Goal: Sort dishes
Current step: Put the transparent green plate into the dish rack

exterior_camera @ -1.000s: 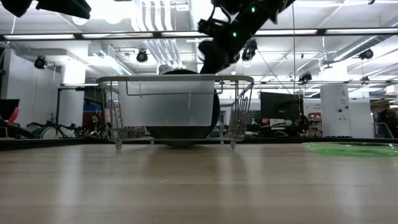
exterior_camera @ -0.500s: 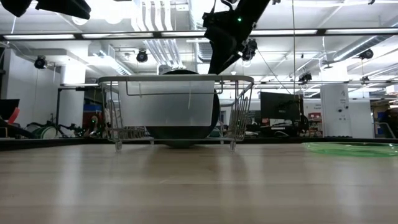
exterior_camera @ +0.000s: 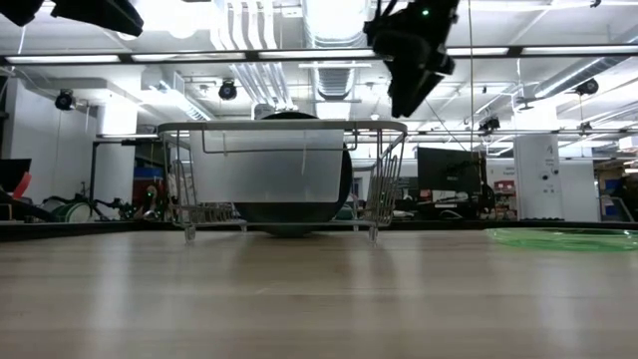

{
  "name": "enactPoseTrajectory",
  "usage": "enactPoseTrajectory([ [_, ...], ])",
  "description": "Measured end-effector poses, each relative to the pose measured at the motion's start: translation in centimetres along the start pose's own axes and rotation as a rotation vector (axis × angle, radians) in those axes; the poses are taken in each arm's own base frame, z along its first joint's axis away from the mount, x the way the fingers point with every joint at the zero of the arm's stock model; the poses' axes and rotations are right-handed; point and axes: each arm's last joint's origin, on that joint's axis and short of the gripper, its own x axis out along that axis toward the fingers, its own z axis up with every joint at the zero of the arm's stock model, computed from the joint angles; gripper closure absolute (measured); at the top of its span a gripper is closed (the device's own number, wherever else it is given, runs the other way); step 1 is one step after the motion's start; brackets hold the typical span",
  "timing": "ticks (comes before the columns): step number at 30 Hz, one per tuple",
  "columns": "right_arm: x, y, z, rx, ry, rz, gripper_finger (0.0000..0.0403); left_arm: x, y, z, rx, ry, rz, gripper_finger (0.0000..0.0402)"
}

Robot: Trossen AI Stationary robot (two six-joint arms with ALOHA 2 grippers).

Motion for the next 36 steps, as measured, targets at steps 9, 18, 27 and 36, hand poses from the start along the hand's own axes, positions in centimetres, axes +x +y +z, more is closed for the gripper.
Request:
enactPoseTrajectory([
  [9, 0.4, 1.1, -3.7, 0.061, 0.082, -0.021, 0.0203, 0.1, -0.5, 0.1, -0.003, 0.031, -0.03, 0.029],
  [18, 2.9, 2.2, -8.2, 0.187, 0.326, 0.046, 0.0202, 0.1, -0.8, 0.1, 0.014, 0.034, -0.026, 0.029],
  [27, 5.1, 5.0, -11.0, 0.238, 0.4, 0.284, 0.0202, 0.1, -0.9, 0.1, 0.014, 0.034, -0.026, 0.029],
  [36, 7.0, 6.0, -11.9, 0.25, 0.388, 0.269, 0.0212, 0.1, -0.9, 0.2, 0.014, 0.032, -0.025, 0.029],
])
